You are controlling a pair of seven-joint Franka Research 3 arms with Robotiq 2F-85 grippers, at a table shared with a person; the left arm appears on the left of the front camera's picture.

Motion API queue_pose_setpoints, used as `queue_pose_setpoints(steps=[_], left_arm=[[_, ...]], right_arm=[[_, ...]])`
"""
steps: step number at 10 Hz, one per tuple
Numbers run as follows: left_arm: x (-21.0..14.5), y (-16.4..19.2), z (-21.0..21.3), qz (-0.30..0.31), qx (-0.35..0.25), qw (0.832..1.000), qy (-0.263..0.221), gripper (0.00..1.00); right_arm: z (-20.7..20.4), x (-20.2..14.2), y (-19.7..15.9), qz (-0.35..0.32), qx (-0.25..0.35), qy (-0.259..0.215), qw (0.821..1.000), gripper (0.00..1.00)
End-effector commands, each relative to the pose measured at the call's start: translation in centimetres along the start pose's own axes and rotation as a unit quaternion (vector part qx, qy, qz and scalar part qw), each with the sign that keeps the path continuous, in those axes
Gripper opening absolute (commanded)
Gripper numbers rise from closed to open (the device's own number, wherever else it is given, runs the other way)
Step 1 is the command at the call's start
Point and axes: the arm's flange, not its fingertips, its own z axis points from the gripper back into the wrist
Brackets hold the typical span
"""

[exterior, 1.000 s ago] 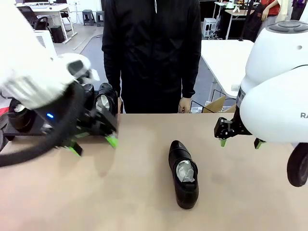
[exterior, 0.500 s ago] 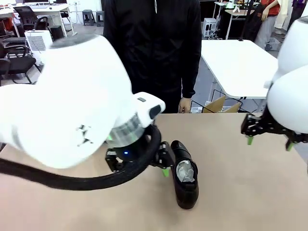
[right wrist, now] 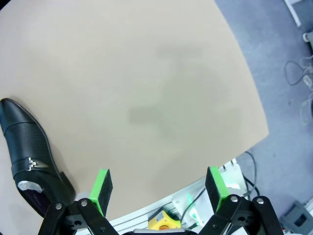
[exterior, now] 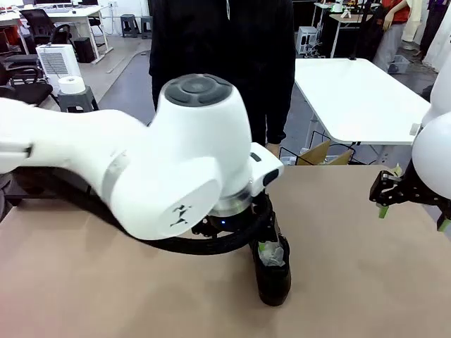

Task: Organize the shoes by placing them on the stand.
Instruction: Place the Shoe from the middle of the table onto the Shoes Stand.

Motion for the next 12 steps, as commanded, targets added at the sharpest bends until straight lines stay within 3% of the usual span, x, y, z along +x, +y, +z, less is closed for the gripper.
queue_pose_setpoints(steps=[1, 3, 7, 12], left_arm=[[1.3, -2.8, -2.8, 0.005, 0.029, 1.0, -0.007, 1.0], [1.6, -4.0, -4.7, 0.016, 0.039, 0.999, -0.013, 1.0], [1.9, -4.3, -7.2, 0.118, 0.045, 0.992, -0.023, 1.0], [2.0, -3.8, -10.1, 0.121, 0.062, 0.991, -0.003, 1.0]], right_arm=[[0.4, 0.4, 0.5, 0.013, 0.003, -0.001, 1.0, 1.0], [0.4, 0.4, 0.5, 0.013, 0.003, -0.001, 1.0, 1.0], [0.4, 0.4, 0.5, 0.013, 0.003, -0.001, 1.0, 1.0], [0.4, 0.4, 0.5, 0.013, 0.003, -0.001, 1.0, 1.0]])
